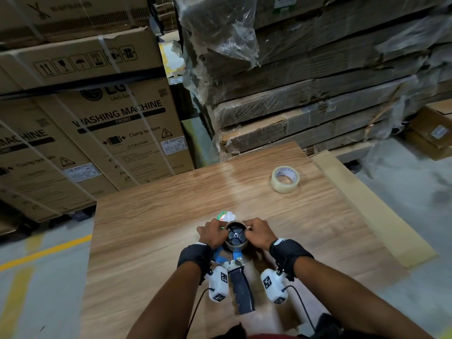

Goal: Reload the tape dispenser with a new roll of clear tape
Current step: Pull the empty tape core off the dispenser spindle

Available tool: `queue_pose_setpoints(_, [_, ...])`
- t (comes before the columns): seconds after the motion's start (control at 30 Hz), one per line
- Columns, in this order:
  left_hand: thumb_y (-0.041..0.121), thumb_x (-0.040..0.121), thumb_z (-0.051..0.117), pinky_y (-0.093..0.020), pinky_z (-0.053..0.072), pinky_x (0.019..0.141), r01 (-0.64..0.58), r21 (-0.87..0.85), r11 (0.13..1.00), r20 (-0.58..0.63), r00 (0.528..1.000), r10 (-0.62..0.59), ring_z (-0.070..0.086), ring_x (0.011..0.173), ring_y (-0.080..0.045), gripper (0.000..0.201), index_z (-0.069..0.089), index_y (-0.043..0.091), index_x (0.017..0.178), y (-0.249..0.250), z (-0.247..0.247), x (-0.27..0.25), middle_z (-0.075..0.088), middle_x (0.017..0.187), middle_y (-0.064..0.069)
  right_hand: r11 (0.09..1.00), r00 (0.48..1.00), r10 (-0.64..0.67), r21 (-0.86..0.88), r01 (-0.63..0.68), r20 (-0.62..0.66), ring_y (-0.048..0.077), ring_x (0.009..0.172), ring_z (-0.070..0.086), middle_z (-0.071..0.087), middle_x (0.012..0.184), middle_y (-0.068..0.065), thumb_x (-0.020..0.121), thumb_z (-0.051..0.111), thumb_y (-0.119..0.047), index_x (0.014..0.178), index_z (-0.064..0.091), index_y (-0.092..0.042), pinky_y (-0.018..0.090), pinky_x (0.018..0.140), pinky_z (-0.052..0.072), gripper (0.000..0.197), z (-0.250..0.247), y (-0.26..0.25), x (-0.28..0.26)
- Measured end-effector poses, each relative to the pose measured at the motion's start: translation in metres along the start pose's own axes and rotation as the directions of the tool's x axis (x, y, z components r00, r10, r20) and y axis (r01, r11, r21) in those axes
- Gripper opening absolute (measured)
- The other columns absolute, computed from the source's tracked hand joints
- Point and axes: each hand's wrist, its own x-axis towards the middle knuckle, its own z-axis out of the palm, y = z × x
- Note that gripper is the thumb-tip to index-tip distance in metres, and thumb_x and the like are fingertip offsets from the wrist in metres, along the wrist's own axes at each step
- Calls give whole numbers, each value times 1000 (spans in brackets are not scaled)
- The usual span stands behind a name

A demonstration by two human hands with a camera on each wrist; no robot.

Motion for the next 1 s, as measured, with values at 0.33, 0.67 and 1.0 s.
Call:
queue_pose_setpoints(0.33, [42,61,43,-34,28,96,-55,-49,997,-176,983,45,60,113,-33,65,74,29,117,7,5,-12,74,111,-14,1000,982,-16,15,19,-187,29,75,67,75,75,8,67,54,-9,74,70,-7,33,64,52,19,23,2,-3])
queue_pose_setpoints(0.67, [51,75,40,-46,26,97,-28,63,998,-95,995,34,63,100,-26,48,75,32,103,-4,0,-10,74,90,-2,995,996,92,50,-91,-6,18,101,68,76,108,5,85,66,-16,119,76,-14,21,84,50,36,0,3,-2])
queue_pose_setpoints(1.0, [52,57,52,-36,24,84,75,-128,989,-149,984,-94,61,97,-26,53,76,28,97,-2,7,-3,74,88,2,991,985,116,76,-106,-127,26,109,70,77,113,12,75,64,-11,112,79,-9,26,90,55,40,11,-7,0])
